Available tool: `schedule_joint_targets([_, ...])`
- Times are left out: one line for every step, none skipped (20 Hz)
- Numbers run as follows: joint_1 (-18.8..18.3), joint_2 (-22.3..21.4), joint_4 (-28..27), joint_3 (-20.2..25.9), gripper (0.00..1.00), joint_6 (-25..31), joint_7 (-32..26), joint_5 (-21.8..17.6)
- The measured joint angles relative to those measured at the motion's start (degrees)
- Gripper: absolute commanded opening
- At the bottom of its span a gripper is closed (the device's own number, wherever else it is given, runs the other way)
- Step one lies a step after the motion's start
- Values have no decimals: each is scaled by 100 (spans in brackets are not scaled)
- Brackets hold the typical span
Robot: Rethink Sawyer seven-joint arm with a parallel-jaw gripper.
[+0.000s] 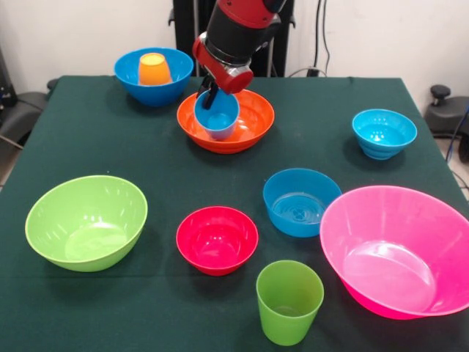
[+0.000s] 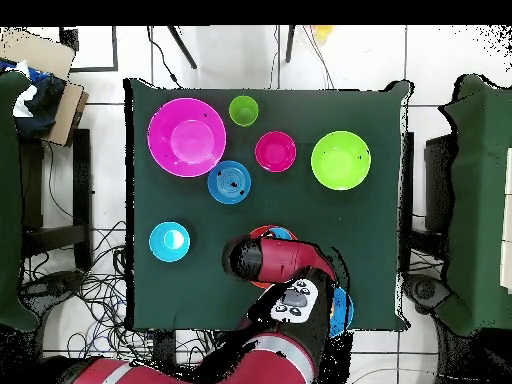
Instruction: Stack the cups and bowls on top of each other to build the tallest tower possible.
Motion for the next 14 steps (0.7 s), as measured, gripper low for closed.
schedule_joint_targets([0,0,0,0,0,0,0,0])
schedule_joint_targets([0,0,0,0,0,0,0,0])
schedule_joint_targets([-2,0,0,0,0,0,0,0])
schedule_joint_targets([-5,0,0,0,0,0,0,0])
schedule_joint_targets([-8,0,0,0,0,0,0,0])
schedule_joint_targets([-9,0,0,0,0,0,0,0])
schedule_joint_targets([-11,0,2,-1,0,0,0,0])
schedule_joint_targets([-12,0,2,0,0,0,0,0])
schedule_joint_targets([-14,0,2,0,0,0,0,0])
schedule_joint_targets([-15,0,2,-1,0,0,0,0])
schedule_joint_targets([-16,0,2,-1,0,0,0,0])
schedule_joint_targets([-17,1,2,-1,0,0,0,0])
schedule_joint_targets([-19,0,2,-1,0,0,0,0])
schedule_joint_targets([-21,0,2,-1,100,0,0,0])
